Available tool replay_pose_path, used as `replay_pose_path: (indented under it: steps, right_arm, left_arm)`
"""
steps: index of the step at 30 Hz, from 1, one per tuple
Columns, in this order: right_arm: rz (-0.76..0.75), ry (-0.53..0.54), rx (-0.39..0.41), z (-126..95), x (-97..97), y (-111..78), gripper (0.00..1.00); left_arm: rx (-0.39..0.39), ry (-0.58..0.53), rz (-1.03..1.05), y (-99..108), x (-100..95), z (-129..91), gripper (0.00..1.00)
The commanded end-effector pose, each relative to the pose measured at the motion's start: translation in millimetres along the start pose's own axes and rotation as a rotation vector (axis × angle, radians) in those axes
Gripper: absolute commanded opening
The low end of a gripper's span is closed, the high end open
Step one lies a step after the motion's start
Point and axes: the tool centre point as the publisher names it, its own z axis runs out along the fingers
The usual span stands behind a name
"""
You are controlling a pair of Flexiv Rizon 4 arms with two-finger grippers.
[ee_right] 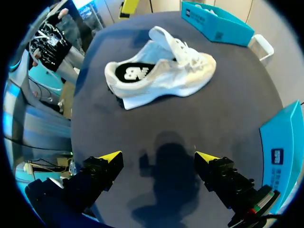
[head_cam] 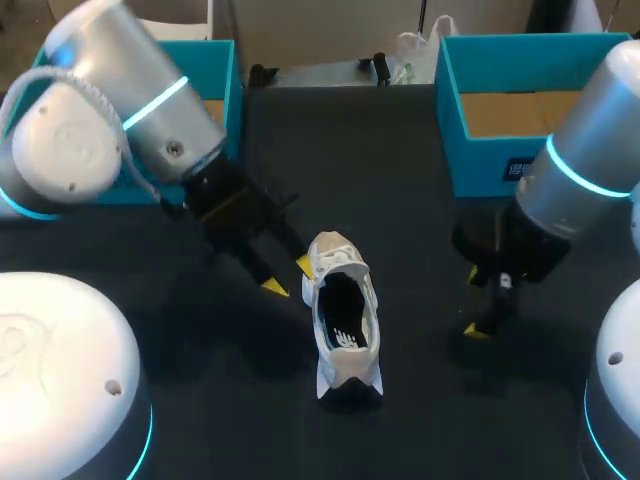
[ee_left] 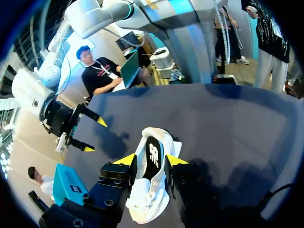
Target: Take the shoe out of the shoebox, open the shoe tongue, remove and reinsert the insole, then place the shoe into the shoebox
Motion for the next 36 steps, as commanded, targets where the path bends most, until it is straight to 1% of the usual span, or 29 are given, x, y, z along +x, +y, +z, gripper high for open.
replay_pose_path:
  steps: [1,7,10,12,13,14,15,28,29,31,32,34,35,36]
  right_arm:
    - [0.016,0.005,0.013,-31.4,4.2,-46.4,1.00]
    - [0.016,0.005,0.013,-31.4,4.2,-46.4,1.00]
    - [0.016,0.005,0.013,-31.4,4.2,-46.4,1.00]
    - [0.016,0.005,0.013,-31.4,4.2,-46.4,1.00]
    - [0.016,0.005,0.013,-31.4,4.2,-46.4,1.00]
    - [0.016,0.005,0.013,-31.4,4.2,-46.4,1.00]
    - [0.016,0.005,0.013,-31.4,4.2,-46.4,1.00]
    - [0.016,0.005,0.013,-31.4,4.2,-46.4,1.00]
    - [0.016,0.005,0.013,-31.4,4.2,-46.4,1.00]
    - [0.016,0.005,0.013,-31.4,4.2,-46.4,1.00]
    - [0.016,0.005,0.013,-31.4,4.2,-46.4,1.00]
    - [0.016,0.005,0.013,-31.4,4.2,-46.4,1.00]
    - [0.016,0.005,0.013,-31.4,4.2,-46.4,1.00]
    - [0.016,0.005,0.013,-31.4,4.2,-46.4,1.00]
  left_arm:
    - [-0.009,0.276,0.008,-2.4,-4.6,-9.2,0.40]
    - [-0.022,0.409,0.044,-6.1,-8.0,-16.6,0.38]
    - [-0.039,0.500,0.064,-6.2,-9.4,-21.1,0.36]
    - [-0.055,0.547,0.085,-6.1,-10.3,-25.0,0.31]
    - [-0.073,0.554,0.101,-5.4,-12.0,-26.8,0.26]
    - [-0.082,0.559,0.110,-4.9,-14.0,-28.7,0.14]
    - [-0.077,0.557,0.111,-4.7,-15.3,-30.7,0.00]
    - [-0.077,0.557,0.111,-4.7,-15.3,-30.7,0.00]
    - [-0.080,0.595,0.150,-6.1,-19.8,-24.3,0.00]
    - [-0.063,0.631,0.186,-5.7,-26.8,-14.3,0.00]
    - [-0.081,0.642,0.201,-4.5,-29.2,-9.2,0.00]
    - [-0.051,0.649,0.231,-3.0,-32.7,-0.5,0.00]
    - [-0.073,0.646,0.232,-1.7,-34.1,3.9,0.00]
    - [-0.070,0.650,0.248,-0.1,-34.1,8.4,0.00]
